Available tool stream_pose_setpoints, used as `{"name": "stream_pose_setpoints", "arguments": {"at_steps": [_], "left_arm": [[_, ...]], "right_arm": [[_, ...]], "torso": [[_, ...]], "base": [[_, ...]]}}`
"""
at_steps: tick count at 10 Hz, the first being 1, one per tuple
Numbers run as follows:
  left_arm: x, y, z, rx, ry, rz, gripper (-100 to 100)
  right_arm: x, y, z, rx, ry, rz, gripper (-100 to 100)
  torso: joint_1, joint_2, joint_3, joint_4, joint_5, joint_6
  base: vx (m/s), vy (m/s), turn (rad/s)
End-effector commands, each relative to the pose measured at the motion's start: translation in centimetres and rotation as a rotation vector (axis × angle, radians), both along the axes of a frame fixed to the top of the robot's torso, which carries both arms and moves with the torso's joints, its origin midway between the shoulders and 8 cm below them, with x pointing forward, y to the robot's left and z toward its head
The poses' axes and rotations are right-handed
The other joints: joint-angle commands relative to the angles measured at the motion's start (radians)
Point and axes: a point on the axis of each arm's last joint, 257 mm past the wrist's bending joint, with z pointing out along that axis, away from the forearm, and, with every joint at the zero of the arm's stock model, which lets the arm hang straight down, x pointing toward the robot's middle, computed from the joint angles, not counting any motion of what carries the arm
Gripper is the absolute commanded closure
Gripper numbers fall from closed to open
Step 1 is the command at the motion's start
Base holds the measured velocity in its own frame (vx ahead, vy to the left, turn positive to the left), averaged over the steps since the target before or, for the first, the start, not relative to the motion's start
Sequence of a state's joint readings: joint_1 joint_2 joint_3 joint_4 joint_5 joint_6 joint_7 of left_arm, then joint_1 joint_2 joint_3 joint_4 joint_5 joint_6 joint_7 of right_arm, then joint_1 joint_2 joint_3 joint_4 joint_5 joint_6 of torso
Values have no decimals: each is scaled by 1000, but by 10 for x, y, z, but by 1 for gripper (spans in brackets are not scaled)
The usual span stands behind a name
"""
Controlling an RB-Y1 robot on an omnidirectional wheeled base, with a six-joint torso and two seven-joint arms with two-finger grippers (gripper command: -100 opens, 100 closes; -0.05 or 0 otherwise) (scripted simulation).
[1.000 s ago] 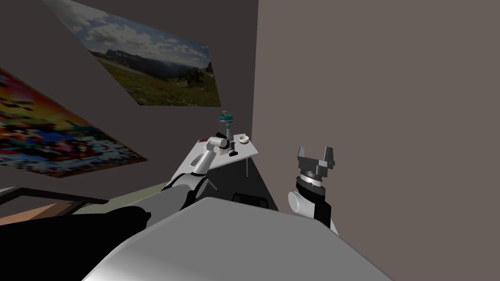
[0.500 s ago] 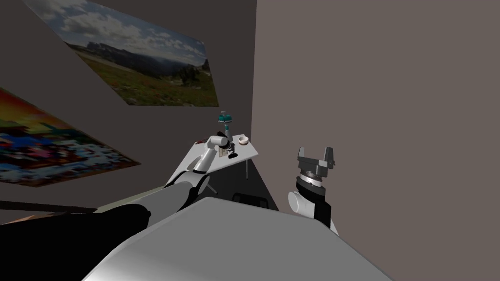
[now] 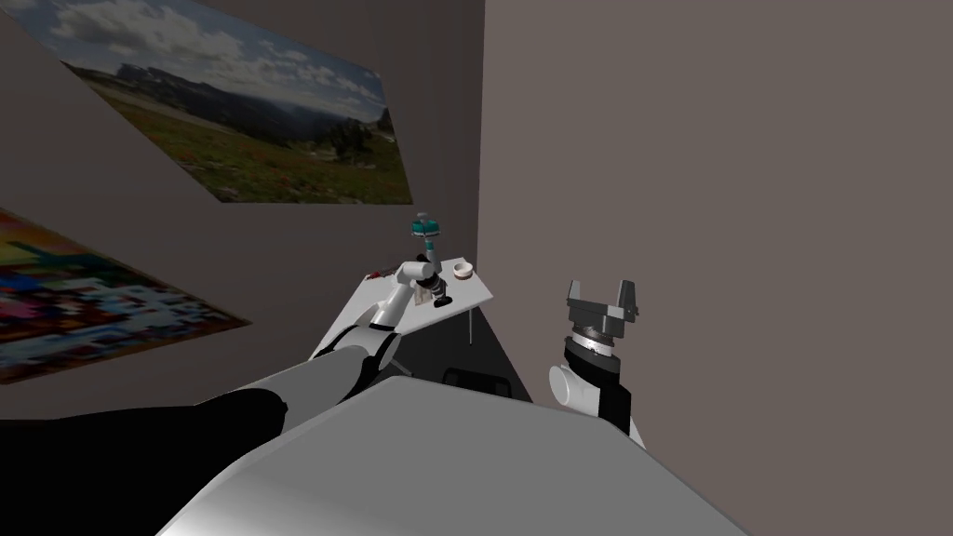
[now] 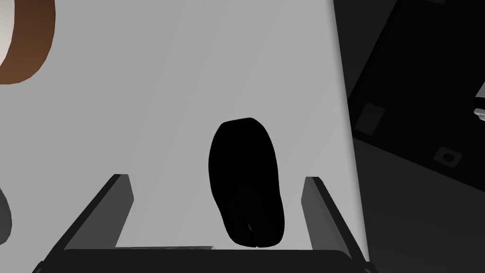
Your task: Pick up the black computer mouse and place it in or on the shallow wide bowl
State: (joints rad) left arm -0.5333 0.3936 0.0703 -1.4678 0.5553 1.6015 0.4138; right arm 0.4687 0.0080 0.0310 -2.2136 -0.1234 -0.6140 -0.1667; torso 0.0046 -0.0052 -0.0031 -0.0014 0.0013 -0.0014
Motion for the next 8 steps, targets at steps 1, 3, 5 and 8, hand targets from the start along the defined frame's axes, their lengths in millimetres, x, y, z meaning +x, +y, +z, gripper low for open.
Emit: {"name": "stream_pose_setpoints", "arguments": {"at_steps": [1, 3, 5, 8], "left_arm": [[-8, -2, -7, -4, 44, 4, -100], [-31, 0, -30, -15, 144, 19, -100], [-52, 2, -53, -17, 219, 29, -100], [-43, 0, -57, -16, 200, 31, -100]], "right_arm": [[0, 0, 0, 0, 0, 0, 0], [0, 0, 0, 0, 0, 0, 0], [0, 0, 0, 0, 0, 0, 0], [0, 0, 0, 0, 0, 0, 0]], "torso": [[0, 0, 0, 0, 0, 0], [-2, 1, 1, 0, 0, 0], [-1, 0, 0, 0, 0, 0], [-4, 4, 2, 1, -1, 0]], "base": [[54, 48, -16], [58, 47, -36], [83, 63, -34], [16, 11, -10]]}}
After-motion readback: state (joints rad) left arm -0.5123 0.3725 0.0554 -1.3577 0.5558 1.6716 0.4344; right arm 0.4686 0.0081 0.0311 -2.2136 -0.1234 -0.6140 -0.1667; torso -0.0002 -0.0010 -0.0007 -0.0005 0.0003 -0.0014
